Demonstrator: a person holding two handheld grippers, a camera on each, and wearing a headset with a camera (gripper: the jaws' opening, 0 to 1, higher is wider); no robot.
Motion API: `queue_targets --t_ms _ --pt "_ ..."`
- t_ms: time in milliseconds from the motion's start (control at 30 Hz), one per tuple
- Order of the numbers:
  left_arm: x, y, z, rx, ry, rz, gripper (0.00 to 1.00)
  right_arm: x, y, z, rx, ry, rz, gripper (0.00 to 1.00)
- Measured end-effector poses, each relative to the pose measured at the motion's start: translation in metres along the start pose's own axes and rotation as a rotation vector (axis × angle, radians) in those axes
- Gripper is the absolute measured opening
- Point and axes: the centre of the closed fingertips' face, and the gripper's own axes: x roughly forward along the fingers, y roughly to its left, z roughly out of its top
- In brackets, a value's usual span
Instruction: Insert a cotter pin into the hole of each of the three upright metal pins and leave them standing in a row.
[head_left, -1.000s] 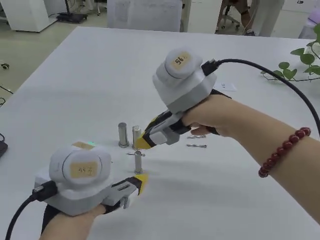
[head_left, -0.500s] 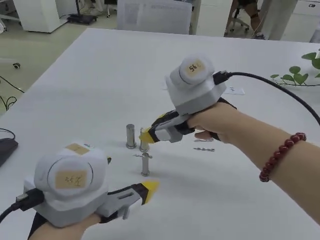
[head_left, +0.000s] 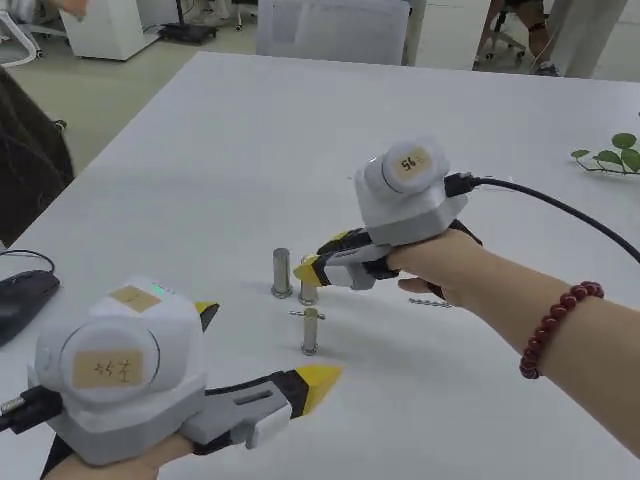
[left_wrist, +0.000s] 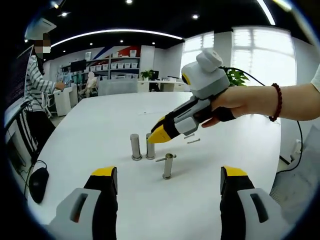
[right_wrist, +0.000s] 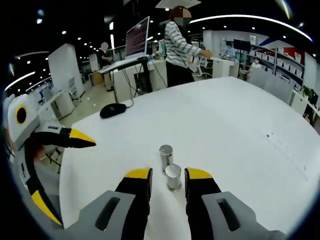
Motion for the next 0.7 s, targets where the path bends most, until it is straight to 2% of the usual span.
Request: queue_targets --t_ms 133,333,467,700 --pt "-0.002 0.001 0.002 -0.026 -0.015 -0.001 0.89 0.009 -0.004 -0.004 -0.004 -0.013 0.006 0.27" --pt "-0.007 0.003 0.004 -0.021 -0.023 0.004 0.90 0.013 -0.003 -0.006 -0.012 -0.024 0.011 0.23" --pt "-0.010 0.005 0.004 0.002 -0.023 0.009 0.89 0.019 -0.009 -0.008 -0.019 -0.024 0.005 0.19" --pt "-0.016 0.010 0.003 0.004 -0.022 0.025 0.87 0.018 -0.004 -0.008 -0.017 -0.038 -0.001 0.16"
